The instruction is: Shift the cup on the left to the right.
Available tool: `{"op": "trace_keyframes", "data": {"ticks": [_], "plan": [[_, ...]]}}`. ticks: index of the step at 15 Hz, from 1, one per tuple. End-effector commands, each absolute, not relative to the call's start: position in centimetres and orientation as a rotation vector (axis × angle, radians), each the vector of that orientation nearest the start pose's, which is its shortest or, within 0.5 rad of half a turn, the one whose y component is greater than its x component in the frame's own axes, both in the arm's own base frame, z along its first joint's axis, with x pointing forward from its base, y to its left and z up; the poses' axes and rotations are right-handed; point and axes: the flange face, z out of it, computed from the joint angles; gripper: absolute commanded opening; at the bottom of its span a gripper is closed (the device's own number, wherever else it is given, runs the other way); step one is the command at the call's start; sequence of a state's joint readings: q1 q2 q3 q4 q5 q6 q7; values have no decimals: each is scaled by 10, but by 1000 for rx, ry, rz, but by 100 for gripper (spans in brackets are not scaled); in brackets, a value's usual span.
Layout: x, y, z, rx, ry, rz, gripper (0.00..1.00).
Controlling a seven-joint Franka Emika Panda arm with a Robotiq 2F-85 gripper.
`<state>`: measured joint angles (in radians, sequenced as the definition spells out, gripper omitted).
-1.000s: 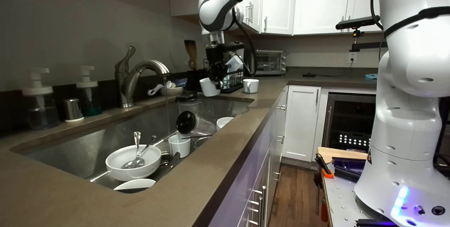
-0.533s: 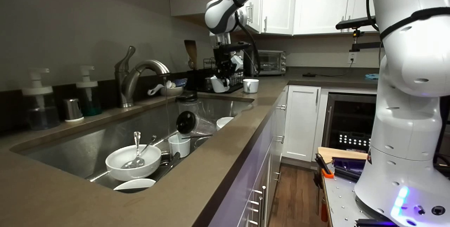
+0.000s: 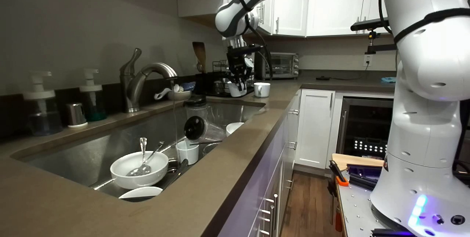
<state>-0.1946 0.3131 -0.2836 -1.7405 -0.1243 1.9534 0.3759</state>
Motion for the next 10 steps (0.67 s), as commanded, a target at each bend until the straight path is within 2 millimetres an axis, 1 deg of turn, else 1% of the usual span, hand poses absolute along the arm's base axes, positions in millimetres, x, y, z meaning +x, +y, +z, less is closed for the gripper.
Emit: {"op": "trace_keyframes", "data": {"ticks": [1,6,10], "plan": [[558,-296,408,-2976,1443,173,5],[549,-299,412,-2837,1545,128,5],[542,-305,413,-2760,1631,90,5]]}}
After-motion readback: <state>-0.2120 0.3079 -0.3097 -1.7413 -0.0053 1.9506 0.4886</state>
